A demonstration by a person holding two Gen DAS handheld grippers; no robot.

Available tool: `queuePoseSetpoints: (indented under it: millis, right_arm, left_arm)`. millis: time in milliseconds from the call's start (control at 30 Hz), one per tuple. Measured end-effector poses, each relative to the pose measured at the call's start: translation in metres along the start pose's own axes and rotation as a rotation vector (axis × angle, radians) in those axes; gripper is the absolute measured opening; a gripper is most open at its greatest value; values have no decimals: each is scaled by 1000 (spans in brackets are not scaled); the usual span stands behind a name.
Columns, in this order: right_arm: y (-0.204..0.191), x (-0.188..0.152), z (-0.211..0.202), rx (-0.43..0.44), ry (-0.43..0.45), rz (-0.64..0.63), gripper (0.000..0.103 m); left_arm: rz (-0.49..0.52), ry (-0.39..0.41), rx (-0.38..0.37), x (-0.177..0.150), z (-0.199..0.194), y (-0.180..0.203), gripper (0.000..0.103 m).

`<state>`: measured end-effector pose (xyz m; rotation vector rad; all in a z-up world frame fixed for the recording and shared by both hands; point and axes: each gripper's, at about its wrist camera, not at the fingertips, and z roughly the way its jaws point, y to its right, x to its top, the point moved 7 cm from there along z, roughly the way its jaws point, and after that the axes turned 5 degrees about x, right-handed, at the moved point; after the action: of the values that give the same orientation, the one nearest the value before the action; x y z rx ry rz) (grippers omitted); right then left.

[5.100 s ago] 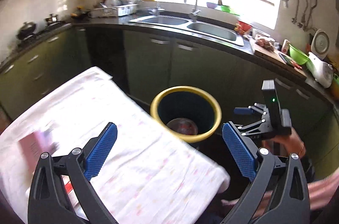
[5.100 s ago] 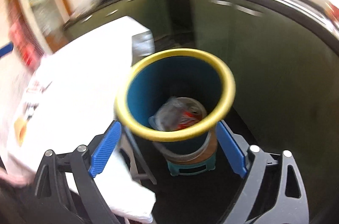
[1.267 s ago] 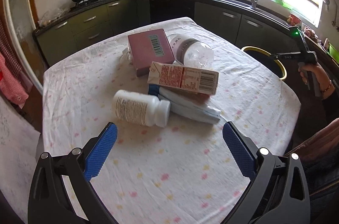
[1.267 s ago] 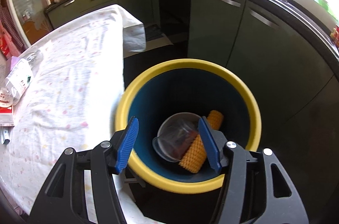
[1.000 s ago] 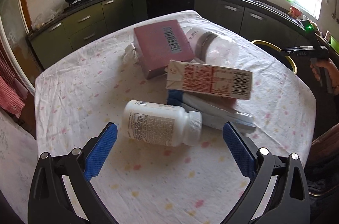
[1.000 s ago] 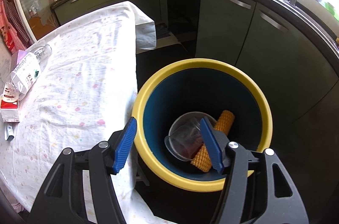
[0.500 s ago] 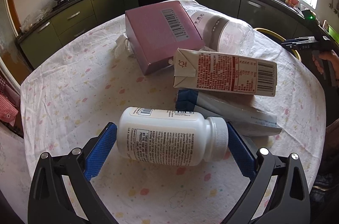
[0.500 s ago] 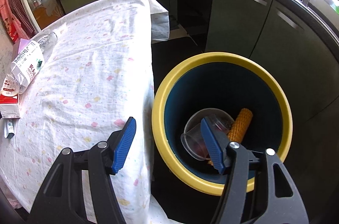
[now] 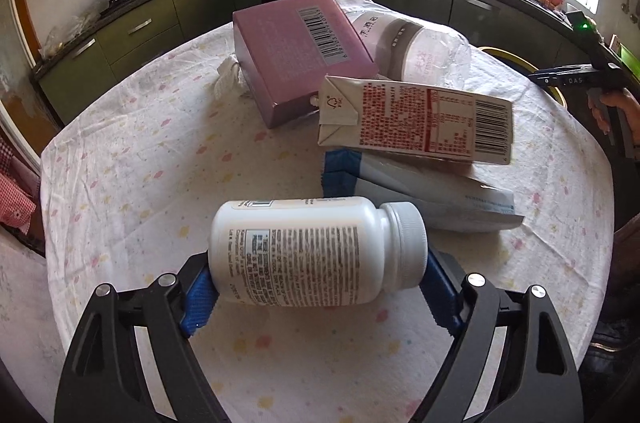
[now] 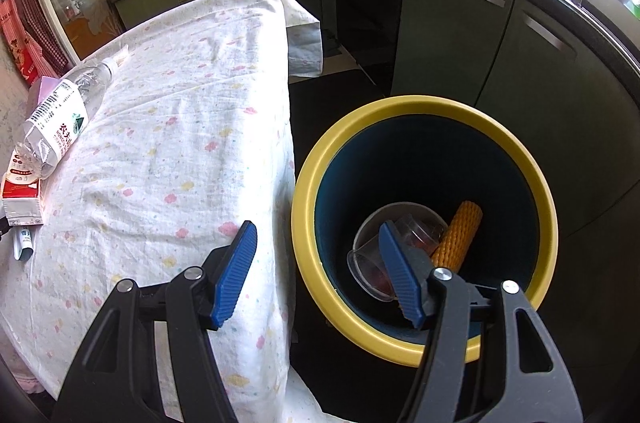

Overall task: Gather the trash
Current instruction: 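Carry the pill bottle over the bin and open the left tool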

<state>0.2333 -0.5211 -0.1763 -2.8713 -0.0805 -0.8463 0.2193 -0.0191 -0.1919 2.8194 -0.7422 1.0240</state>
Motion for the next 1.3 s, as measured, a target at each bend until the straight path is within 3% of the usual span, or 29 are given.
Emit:
queuePoseSetpoints:
  millis: [333,633,867,1067,1300]
  right_arm:
    - [3,-8,-5,25,16,29,60]
    - [21,-15,-21,36,65,83,60]
    - [72,-31,-53,-14,144,190,64]
    - [134,-59,-77,-62,186,316,64]
    - [192,-94,-83,-88,195,456,65]
  left_arm:
    - [22,58,27,-2,-63,27,84]
    - [114,110,-54,41,-87,95,84]
    - [261,151,-215,103,-67,189,84]
    - [365,168,-352,167,-27,276,84]
    - [362,77,-429,228,52,353,84]
